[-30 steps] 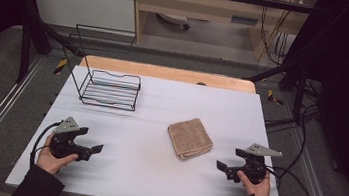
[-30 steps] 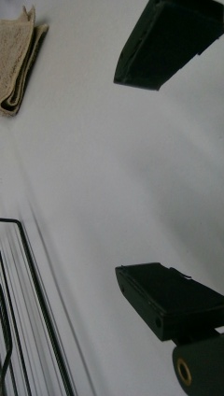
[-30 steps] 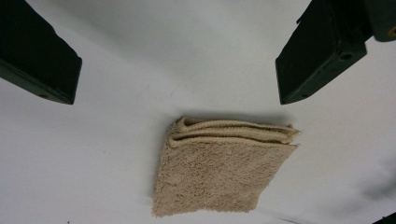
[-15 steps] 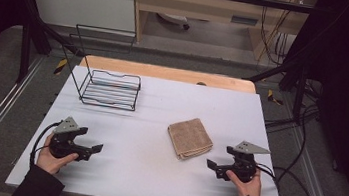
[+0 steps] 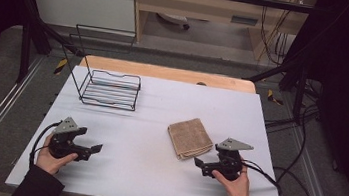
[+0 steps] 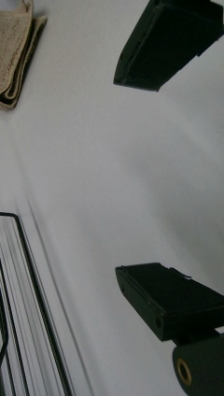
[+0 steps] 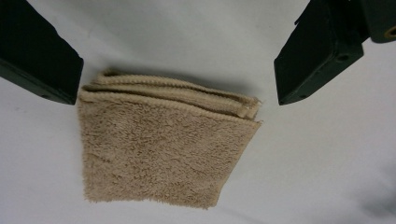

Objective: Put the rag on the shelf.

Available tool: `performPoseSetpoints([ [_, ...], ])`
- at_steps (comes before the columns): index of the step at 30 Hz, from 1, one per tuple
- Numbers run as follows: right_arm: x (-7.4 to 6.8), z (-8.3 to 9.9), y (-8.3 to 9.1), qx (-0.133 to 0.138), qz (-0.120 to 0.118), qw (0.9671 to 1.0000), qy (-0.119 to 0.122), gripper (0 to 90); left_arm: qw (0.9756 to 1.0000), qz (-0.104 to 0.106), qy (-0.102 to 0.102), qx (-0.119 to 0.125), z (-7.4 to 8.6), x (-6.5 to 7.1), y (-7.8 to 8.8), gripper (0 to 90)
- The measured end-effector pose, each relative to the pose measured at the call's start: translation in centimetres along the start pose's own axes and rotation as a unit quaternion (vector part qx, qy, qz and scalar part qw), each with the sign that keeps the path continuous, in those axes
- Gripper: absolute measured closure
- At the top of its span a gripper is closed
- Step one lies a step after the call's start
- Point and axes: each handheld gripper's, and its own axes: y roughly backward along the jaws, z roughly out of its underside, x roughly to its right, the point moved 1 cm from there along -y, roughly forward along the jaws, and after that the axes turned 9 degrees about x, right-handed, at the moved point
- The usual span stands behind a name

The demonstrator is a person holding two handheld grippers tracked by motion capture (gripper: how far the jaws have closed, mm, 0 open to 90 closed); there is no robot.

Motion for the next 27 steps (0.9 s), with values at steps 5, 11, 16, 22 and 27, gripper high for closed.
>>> performPoseSetpoints([
  [5,-1.0,-0.5,-1.1,-0.009,0.004,0.9999,0.007,4.0,1.0000,-0.002,0.002,0.000,0.0,-0.1,0.0,7.9],
  [11,-1.9,-0.9,-2.1,-0.021,0.001,0.9997,0.015,9.2,1.0000,-0.003,0.004,0.000,0.0,-0.2,0.0,7.9],
  [16,-3.0,-1.3,-3.6,-0.038,-0.005,0.9987,0.033,20.0,1.0000,-0.005,0.005,0.002,0.1,-0.3,0.1,7.9],
  [22,-4.2,-1.6,-5.3,-0.056,0.001,0.9970,0.054,31.4,1.0000,-0.005,0.006,0.002,0.1,-0.3,0.2,8.2],
  [27,-4.5,-1.7,-6.2,-0.066,0.003,0.9967,0.048,39.5,1.0000,-0.004,0.003,0.001,0.1,-0.2,0.1,8.3],
])
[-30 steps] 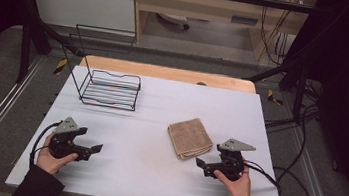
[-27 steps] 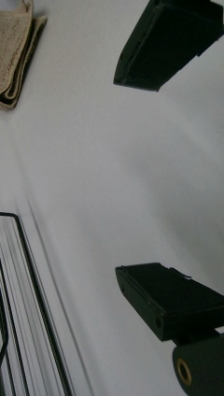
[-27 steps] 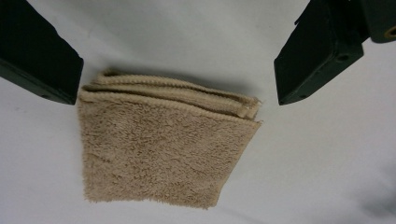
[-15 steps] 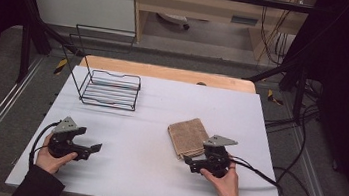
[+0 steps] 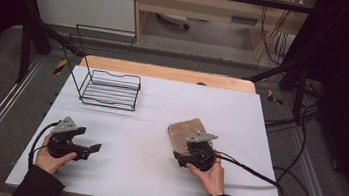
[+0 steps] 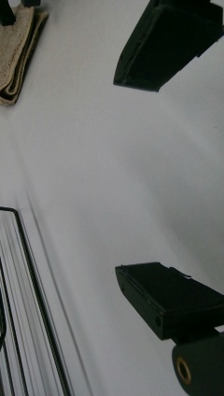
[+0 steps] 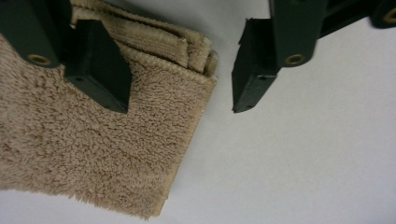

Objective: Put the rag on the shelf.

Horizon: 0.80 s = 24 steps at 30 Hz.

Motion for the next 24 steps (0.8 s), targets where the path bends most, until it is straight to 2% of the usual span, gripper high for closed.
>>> performPoseSetpoints([
  [4,-0.13,-0.01,-0.63,-0.009,0.010,0.9999,0.010,47.1,1.0000,0.000,0.001,0.000,0.01,-0.03,-0.01,8.6],
  [11,-0.38,0.29,-0.90,-0.003,0.025,0.9996,0.012,51.9,1.0000,0.001,-0.001,-0.001,0.00,0.04,-0.06,8.8],
  [13,-0.64,0.34,-1.01,-0.007,0.034,0.9990,0.028,53.0,1.0000,0.001,-0.001,-0.001,0.00,0.05,-0.05,8.8],
  [21,-0.99,0.65,-1.10,-0.001,0.051,0.9974,0.050,57.8,1.0000,0.001,-0.001,-0.001,-0.01,0.06,-0.02,9.0],
  [23,-0.95,0.64,-1.03,-0.002,0.057,0.9968,0.056,64.8,1.0000,0.001,-0.001,0.000,-0.01,0.05,-0.01,9.0],
  [24,-0.95,0.64,-1.03,-0.002,0.057,0.9968,0.056,64.8,1.0000,0.001,-0.001,-0.001,0.00,0.04,-0.01,9.0],
])
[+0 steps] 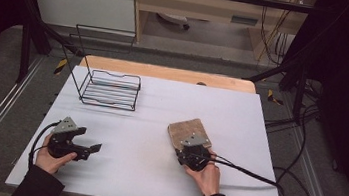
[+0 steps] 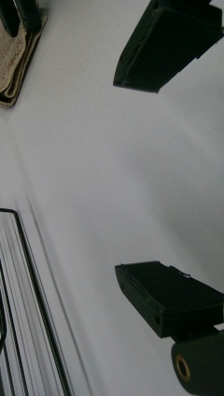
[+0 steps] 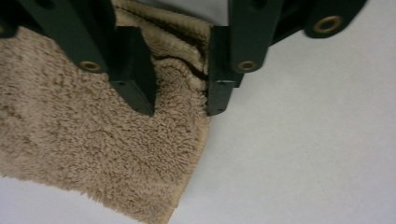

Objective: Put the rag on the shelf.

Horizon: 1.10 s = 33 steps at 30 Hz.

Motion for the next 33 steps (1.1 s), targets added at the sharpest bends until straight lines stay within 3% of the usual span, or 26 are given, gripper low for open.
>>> performPoseSetpoints([
  [3,0.1,0.0,0.0,-0.002,-0.002,1.0000,0.008,70.9,1.0000,0.000,0.000,0.000,0.0,0.0,0.0,9.1],
  [7,0.3,-0.1,0.0,-0.005,-0.008,0.9999,0.006,70.2,1.0000,0.001,0.000,0.000,0.0,0.0,0.0,9.2],
  [8,0.4,-0.3,0.1,-0.009,-0.017,0.9998,0.003,66.2,1.0000,0.000,0.000,0.000,0.0,0.0,0.0,9.2],
  [13,0.1,-0.3,0.4,-0.003,-0.021,0.9998,-0.007,58.2,1.0000,0.001,0.001,0.000,0.0,-0.1,0.0,9.3],
  [19,-1.0,-0.2,0.0,-0.012,0.000,0.9996,0.027,53.6,1.0000,0.002,0.000,-0.001,0.0,0.0,-0.1,9.4],
  [21,-1.0,-0.3,0.0,-0.015,0.001,0.9995,0.029,54.8,1.0000,0.002,0.000,-0.001,0.0,0.0,-0.1,9.4],
  [24,-0.9,-0.3,0.0,-0.015,0.010,0.9993,0.031,68.6,1.0000,0.002,-0.001,-0.001,0.0,0.0,0.0,9.4],
  [25,-0.9,-0.3,0.0,-0.015,0.010,0.9993,0.031,68.6,1.0000,0.002,-0.001,-0.001,0.0,0.0,0.0,9.4],
  [26,-0.7,-0.3,0.1,-0.017,0.016,0.9988,0.043,73.8,1.0000,0.002,0.000,-0.001,0.0,0.0,0.0,9.4],
  [33,0.0,-0.5,0.3,-0.020,0.003,0.9997,0.017,83.0,1.0000,0.002,0.000,-0.001,0.0,0.0,0.0,9.4],
])
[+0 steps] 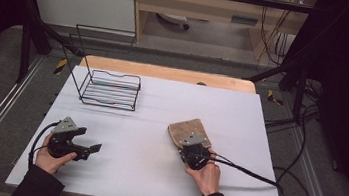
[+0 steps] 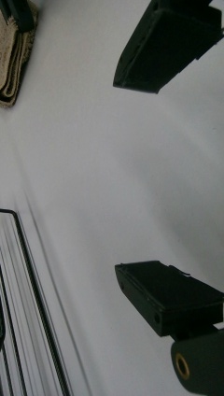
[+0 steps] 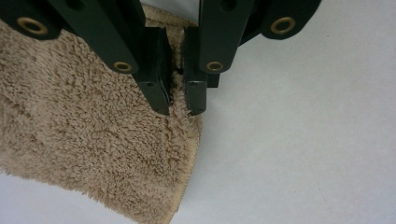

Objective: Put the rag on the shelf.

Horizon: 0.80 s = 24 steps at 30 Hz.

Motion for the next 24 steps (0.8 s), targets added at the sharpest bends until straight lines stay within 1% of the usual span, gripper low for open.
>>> performPoseSetpoints([
  [3,0.3,-0.1,0.1,0.001,-0.009,0.9999,-0.010,84.0,1.0000,0.000,0.000,0.000,0.0,0.0,0.0,9.5],
  [6,0.4,-0.2,0.2,0.001,-0.015,0.9999,-0.006,84.3,1.0000,0.000,0.000,0.000,0.0,-0.1,0.0,9.6],
  [9,0.6,-0.6,0.7,0.012,-0.033,0.9993,-0.011,84.6,1.0000,0.000,0.000,0.000,0.0,-0.1,0.0,9.7],
  [11,0.6,-0.7,0.9,0.015,-0.037,0.9991,-0.012,84.7,1.0000,-0.001,0.000,0.000,0.0,-0.1,0.0,9.7],
  [12,0.6,-0.9,1.2,0.019,-0.048,0.9985,-0.018,84.7,1.0000,-0.001,0.000,0.000,0.0,-0.1,0.0,9.7],
  [14,0.6,-1.0,1.3,0.022,-0.053,0.9981,-0.022,84.7,1.0000,-0.001,0.000,0.000,0.0,-0.1,0.0,9.7],
  [15,0.6,-1.1,1.7,0.028,-0.068,0.9969,-0.029,84.7,1.0000,-0.001,0.000,0.000,0.0,-0.1,0.0,9.7],
  [16,0.5,-1.2,1.8,0.029,-0.076,0.9962,-0.030,84.7,1.0000,-0.001,0.000,0.000,0.0,-0.1,0.0,9.7],
  [17,0.5,-1.2,1.8,0.029,-0.076,0.9962,-0.030,84.7,1.0000,-0.001,0.000,0.000,0.0,-0.1,0.0,9.7],
  [18,0.1,-1.2,1.9,0.032,-0.086,0.9953,-0.028,84.7,1.0000,-0.001,0.000,0.000,0.0,-0.1,0.0,9.7],
  [22,-0.9,-1.5,1.9,0.034,-0.108,0.9934,-0.019,84.6,1.0000,-0.001,0.000,0.001,0.0,-0.1,0.1,9.7],
  [23,-0.9,-1.5,1.9,0.034,-0.108,0.9934,-0.019,84.6,1.0000,-0.001,0.000,0.000,0.0,-0.1,0.1,9.7],
  [24,-1.4,-1.5,1.9,0.033,-0.117,0.9924,-0.015,84.6,1.0000,-0.001,0.000,0.001,0.0,-0.1,0.1,9.7],
])
